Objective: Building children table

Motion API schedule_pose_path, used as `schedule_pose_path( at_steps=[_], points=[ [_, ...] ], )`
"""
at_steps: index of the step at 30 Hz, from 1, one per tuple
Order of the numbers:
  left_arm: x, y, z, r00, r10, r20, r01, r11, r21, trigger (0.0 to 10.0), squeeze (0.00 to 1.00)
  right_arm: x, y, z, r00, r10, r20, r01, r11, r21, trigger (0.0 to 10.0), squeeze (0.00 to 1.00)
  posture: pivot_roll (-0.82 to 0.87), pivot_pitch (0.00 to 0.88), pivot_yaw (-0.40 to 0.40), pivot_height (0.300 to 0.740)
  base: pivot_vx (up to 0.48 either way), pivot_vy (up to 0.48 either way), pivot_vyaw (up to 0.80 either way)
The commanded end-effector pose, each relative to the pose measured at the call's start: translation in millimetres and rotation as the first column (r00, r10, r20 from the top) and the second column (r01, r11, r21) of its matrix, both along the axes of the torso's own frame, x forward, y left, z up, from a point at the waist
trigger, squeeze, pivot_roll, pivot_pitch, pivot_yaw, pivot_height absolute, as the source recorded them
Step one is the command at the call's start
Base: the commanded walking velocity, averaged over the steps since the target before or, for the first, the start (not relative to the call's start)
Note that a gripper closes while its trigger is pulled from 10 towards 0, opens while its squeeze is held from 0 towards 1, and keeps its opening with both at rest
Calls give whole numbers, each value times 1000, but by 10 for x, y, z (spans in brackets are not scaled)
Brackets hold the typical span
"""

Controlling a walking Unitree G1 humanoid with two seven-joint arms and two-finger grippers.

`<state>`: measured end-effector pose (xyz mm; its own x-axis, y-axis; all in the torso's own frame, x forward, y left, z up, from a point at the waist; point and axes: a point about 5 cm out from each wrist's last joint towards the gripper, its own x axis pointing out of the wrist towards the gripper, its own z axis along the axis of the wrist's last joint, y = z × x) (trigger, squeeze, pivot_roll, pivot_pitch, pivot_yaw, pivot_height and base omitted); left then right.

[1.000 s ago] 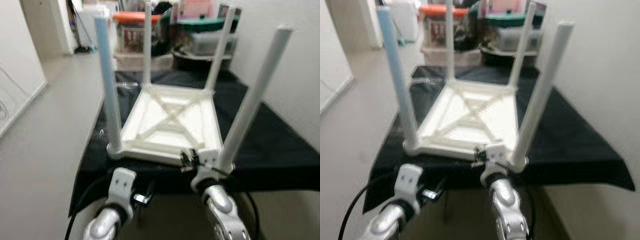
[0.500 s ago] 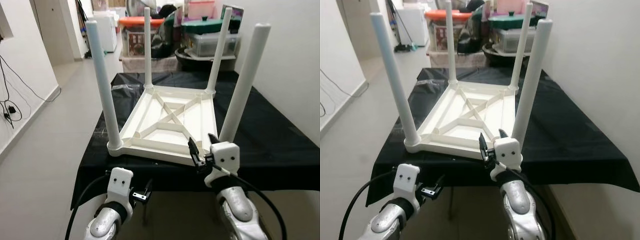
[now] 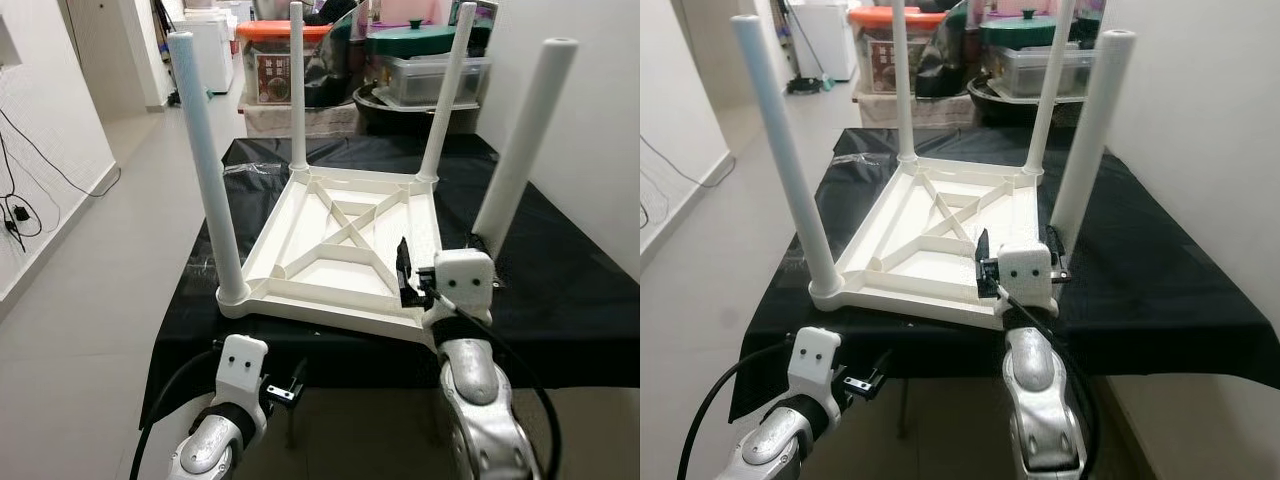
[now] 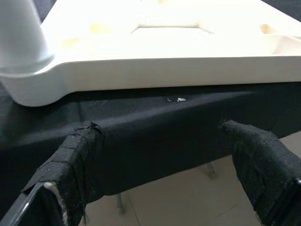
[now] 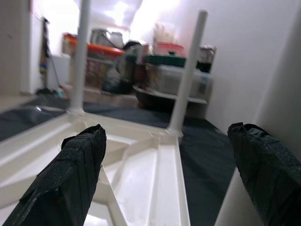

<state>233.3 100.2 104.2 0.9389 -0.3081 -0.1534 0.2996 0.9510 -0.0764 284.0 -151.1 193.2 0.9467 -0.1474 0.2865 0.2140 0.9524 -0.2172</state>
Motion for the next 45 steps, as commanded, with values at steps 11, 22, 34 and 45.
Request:
schedule_pose_path(
  at_steps=[11, 22, 34, 45],
  points=[
    [-9, 37, -46, 999, 5, -32, -5, 1000, 6, 10000, 0, 26, 117, 193, 989, 95, 118, -97, 995, 10, 10000, 0, 27, 0, -19, 740, 0, 0, 0],
    [-10, 46, -67, 999, 3, -38, -3, 1000, 9, 10000, 0, -65, -4, 731, 883, -148, 446, 241, 957, -160, 10000, 0, 27, 0, -18, 740, 0, 0, 0],
    [-30, 36, -89, 999, -4, -46, 5, 1000, 8, 10000, 0, 200, -212, 440, 949, -227, 220, 233, 972, -1, 10000, 0, 34, 0, -21, 740, 0, 0, 0],
    [-57, 38, -70, 999, 0, -47, 0, 1000, 2, 10000, 0, 418, -503, 238, 963, -268, 10, 258, 939, 228, 10000, 0, 40, 0, -19, 740, 0, 0, 0]
  ],
)
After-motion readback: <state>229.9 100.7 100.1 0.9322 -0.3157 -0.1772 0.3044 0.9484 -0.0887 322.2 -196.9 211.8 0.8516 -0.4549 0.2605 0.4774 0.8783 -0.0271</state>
